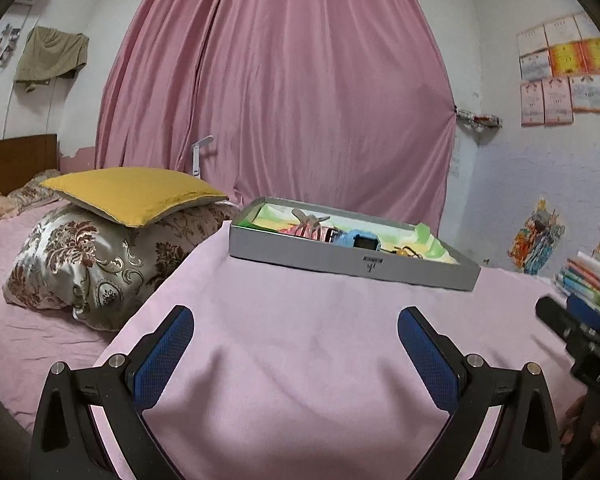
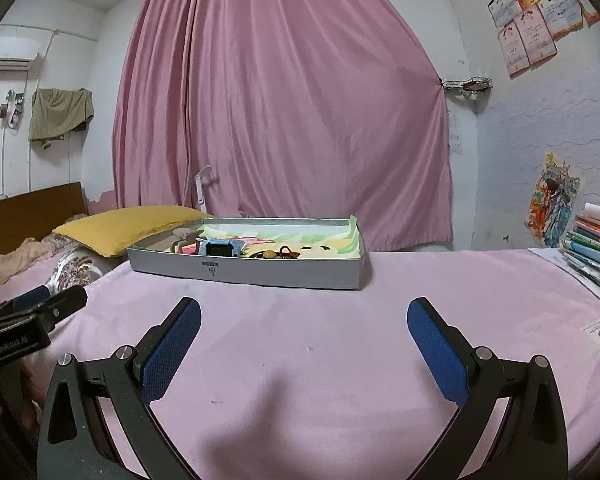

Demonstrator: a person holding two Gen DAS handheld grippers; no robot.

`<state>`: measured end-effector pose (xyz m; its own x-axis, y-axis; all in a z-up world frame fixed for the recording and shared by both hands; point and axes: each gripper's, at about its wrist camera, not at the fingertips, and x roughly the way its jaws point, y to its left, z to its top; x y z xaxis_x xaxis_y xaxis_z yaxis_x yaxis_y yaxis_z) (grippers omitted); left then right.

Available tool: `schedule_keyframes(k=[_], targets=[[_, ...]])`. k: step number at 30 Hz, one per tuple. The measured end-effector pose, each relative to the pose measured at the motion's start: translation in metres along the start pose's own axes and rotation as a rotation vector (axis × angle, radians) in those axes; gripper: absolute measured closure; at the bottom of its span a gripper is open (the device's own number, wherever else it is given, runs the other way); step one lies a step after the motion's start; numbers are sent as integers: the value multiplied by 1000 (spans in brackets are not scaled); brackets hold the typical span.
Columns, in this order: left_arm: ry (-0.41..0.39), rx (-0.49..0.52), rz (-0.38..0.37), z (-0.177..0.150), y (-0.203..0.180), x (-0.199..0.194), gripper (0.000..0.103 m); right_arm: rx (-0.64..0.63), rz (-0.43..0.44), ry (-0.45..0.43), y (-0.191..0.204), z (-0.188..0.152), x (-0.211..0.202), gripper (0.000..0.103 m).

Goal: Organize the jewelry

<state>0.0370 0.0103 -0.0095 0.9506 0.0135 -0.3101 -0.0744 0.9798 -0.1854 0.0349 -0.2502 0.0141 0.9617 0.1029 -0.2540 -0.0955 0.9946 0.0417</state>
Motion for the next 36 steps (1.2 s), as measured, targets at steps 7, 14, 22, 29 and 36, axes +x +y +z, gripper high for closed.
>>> schedule_keyframes(k=[7,14,22,29,36], targets=[[17,-20,-7,0,3,3,1,4,3,1,-1,0,-4,2],[15,-6,3,0,1,3,1,3,3,3,0,1,-4,2],[21,-3,7,-1,1,5,1,6,9,7,0,1,-5,2],[21,-2,8,-1,1,5,1,7,9,8,0,1,-4,2],[21,-2,8,0,1,5,1,7,9,8,1,1,-4,2]])
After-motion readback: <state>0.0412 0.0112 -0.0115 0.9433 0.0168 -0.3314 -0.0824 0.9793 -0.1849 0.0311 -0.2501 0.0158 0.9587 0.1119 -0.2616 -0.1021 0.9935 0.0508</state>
